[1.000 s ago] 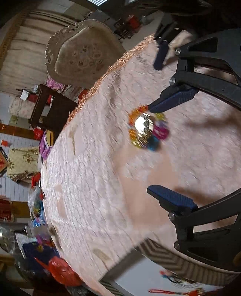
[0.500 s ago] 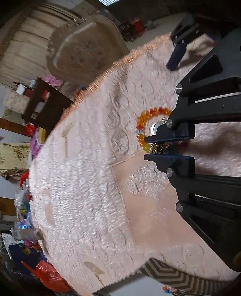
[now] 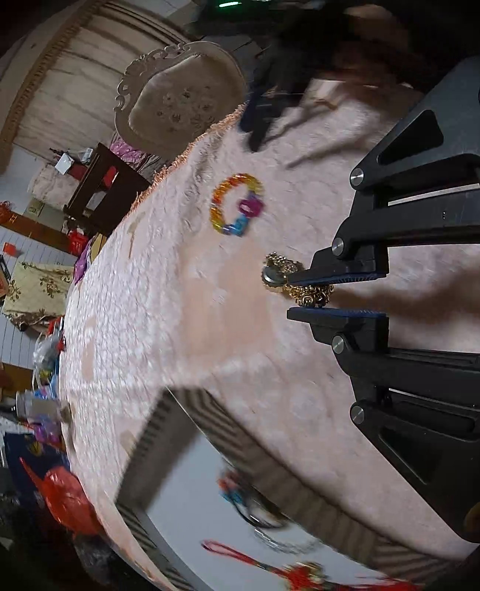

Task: Organize jewelry
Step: 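Lift the gold chain with the left tool while the right tool grasps the amber bead bracelet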

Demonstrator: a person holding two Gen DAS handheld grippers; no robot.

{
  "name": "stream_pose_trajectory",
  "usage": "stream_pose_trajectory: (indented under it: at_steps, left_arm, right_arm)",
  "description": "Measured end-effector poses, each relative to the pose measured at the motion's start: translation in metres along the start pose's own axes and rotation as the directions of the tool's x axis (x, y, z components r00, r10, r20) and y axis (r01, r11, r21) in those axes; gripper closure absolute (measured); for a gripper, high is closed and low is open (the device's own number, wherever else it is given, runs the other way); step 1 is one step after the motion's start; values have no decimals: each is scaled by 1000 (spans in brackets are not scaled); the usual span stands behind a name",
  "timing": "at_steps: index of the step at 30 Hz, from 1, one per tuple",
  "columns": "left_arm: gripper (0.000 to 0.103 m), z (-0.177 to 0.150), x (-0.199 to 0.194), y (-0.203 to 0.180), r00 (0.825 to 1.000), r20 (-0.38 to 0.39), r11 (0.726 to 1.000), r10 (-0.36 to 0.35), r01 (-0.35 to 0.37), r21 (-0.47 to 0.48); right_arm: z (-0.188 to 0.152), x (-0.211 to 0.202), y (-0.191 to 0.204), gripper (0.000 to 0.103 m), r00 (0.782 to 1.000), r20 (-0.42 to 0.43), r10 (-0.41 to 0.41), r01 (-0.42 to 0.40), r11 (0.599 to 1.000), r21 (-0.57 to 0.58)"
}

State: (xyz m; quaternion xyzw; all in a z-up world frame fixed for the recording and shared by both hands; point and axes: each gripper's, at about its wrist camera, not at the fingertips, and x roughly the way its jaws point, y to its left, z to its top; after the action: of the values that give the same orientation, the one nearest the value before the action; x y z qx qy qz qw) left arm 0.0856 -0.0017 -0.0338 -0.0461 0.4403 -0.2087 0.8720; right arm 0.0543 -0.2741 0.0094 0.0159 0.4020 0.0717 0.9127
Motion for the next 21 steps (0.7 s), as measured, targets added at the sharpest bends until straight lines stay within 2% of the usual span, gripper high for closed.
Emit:
stream_pose_trajectory:
  at_steps: [2, 5, 7, 10, 13, 16, 17, 21]
  left_arm:
    - [93, -11, -8, 3, 1000, 10, 1000, 7, -7, 5]
    - [93, -24, -12, 3, 1000, 13, 999, 24, -25, 25]
    - [93, -29, -10, 4, 1000, 2, 999, 19, -19, 25]
    - [93, -32, -10, 6, 1000, 4, 1000, 11, -11, 19]
    - [88, -32, -10, 8, 1000, 3, 1000, -9, 9, 18]
    - [73, -30, -9, 6, 999, 2, 999, -38, 38, 27]
    - [65, -30, -9, 4, 999, 1, 998, -54, 54, 36]
    - [55, -30, -9, -5, 999, -6, 996, -49, 50, 71]
  right_arm:
    - [13, 12, 4, 47, 1000, -7, 8, -8, 1000, -10]
    - [25, 39, 6, 63, 998, -62, 21, -22, 1000, -12]
    - [26, 54, 8, 65, 995, -99, 8, -11, 1000, -27]
    - [24, 60, 14, 65, 995, -88, -40, 34, 997, -68]
    - [25, 61, 16, 66, 995, -87, -39, 31, 996, -86]
    - [26, 61, 17, 67, 995, -87, -45, 36, 994, -105]
    - [26, 61, 16, 67, 995, -87, -44, 35, 994, -103]
    - [25, 61, 18, 67, 995, -88, -44, 35, 994, -102]
